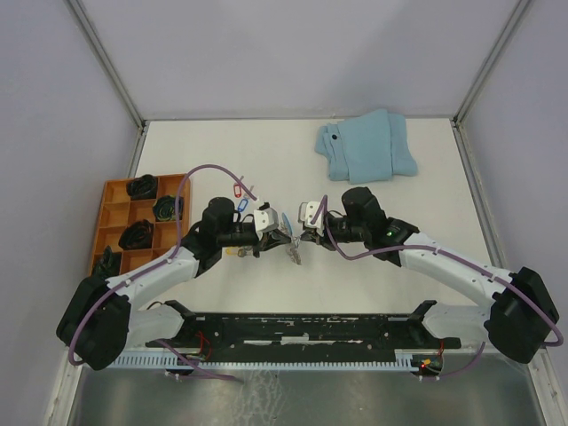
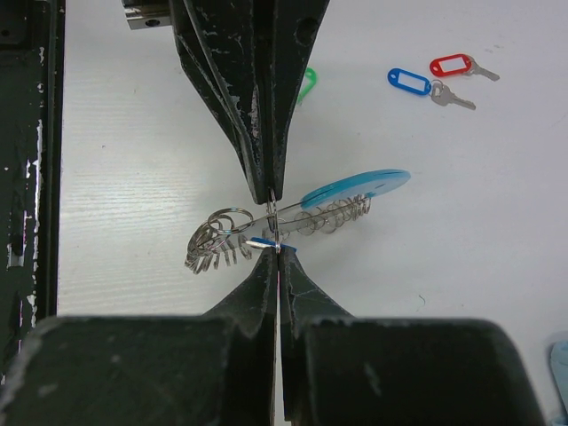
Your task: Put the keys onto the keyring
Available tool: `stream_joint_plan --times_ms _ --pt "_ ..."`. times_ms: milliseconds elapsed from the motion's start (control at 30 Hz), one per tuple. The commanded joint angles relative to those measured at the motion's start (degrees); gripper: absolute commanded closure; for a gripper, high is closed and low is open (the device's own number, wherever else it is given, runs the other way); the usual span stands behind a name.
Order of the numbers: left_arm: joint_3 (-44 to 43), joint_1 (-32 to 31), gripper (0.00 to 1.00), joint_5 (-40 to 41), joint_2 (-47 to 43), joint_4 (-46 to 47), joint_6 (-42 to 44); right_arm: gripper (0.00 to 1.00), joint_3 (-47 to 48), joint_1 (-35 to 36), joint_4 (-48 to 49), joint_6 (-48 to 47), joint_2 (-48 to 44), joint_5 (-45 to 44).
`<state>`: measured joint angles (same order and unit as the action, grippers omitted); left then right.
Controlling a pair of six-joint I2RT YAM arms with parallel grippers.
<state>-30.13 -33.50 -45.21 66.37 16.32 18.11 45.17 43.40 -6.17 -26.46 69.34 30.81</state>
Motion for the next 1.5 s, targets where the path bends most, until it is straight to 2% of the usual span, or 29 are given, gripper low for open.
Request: stream_joint_plan --times_ms 0,1067,1467 --pt "-2.6 0.2 0.97 -1.3 -0.1 1.6 1.8 0.99 0.6 0.2 2.1 -0.3 -1.0 0.6" --pt "-3.2 0.2 0.97 -4.3 0.7 1.6 1.8 0.99 2.0 0.3 1.0 -0.3 1.2 1.8" --pt "-4.2 0.2 0.97 -2.8 1.3 -0.3 1.8 0.99 3.3 0.4 -0.8 -0.6 1.2 3.7"
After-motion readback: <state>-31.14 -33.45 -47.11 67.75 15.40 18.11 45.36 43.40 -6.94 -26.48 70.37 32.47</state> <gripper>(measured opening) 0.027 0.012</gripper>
